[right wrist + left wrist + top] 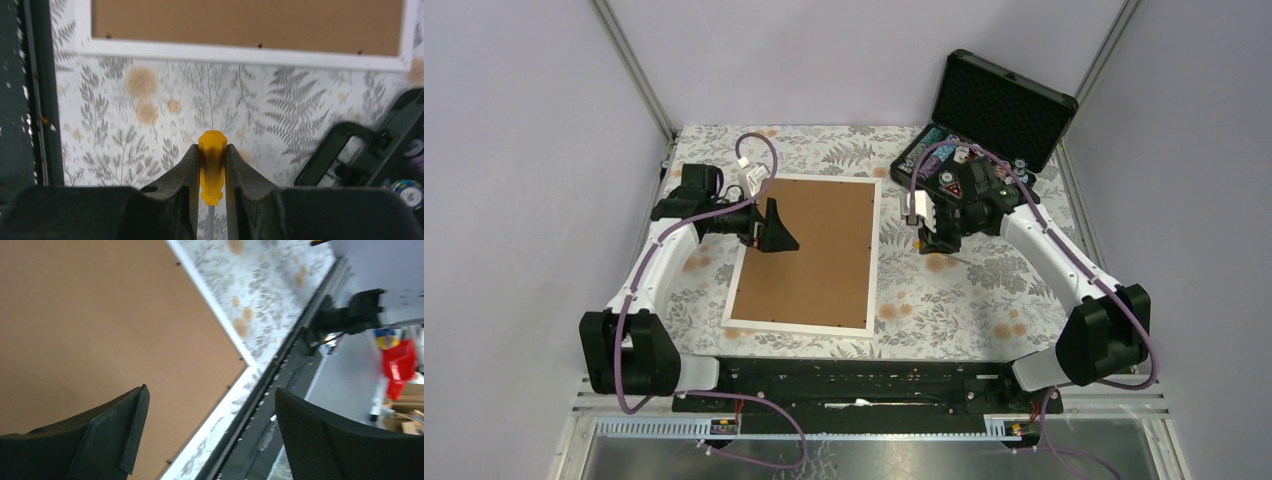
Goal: Take the photo out of the frame
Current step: Pick up the screwdriver from the center of the board.
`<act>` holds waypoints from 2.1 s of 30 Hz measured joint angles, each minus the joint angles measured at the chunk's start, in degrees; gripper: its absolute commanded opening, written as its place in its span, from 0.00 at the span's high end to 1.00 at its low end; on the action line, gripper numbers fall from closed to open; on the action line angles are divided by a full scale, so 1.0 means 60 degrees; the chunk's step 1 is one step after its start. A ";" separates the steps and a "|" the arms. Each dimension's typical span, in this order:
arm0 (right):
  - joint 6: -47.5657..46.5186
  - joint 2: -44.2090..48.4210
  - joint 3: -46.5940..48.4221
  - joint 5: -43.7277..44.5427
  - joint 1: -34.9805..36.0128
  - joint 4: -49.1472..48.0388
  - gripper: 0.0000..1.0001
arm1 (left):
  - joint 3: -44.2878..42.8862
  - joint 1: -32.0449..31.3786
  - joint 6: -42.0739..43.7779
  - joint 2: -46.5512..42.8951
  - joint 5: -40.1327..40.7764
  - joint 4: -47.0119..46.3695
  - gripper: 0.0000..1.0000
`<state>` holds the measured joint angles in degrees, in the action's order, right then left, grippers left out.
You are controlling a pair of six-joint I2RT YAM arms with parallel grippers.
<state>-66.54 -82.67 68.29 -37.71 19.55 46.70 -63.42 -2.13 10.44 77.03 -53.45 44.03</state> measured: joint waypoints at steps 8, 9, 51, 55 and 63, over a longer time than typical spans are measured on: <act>0.6193 -0.0226 -0.0328 -0.2692 0.0718 -0.3417 1.00 | 0.0663 -0.0444 -0.0933 -0.1228 -0.1563 -0.1086 0.01; 0.8200 -0.0222 -0.0667 -0.3118 0.0790 -0.4812 1.00 | 0.0750 -0.0678 -0.1224 -0.1355 -0.1639 -0.1344 0.01; 1.7456 -0.0849 0.0907 -0.1734 0.1665 -1.0112 0.05 | 0.2164 -0.2149 -0.9890 -0.1348 -0.0412 -0.9719 1.00; 1.7183 -0.0656 0.0142 -0.2095 0.1912 -1.0036 0.17 | 0.2233 -0.1661 -1.1034 -0.1370 0.0087 -1.0783 1.00; 1.6761 -0.0725 -0.0106 -0.2171 0.2845 -0.9661 0.38 | 0.3031 -0.1581 -1.3493 -0.1373 0.0674 -1.3486 1.00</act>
<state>34.02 -87.02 67.66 -50.74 36.62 -11.27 -45.23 -11.62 -70.52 68.79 -49.41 -36.88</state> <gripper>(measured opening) 0.704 0.103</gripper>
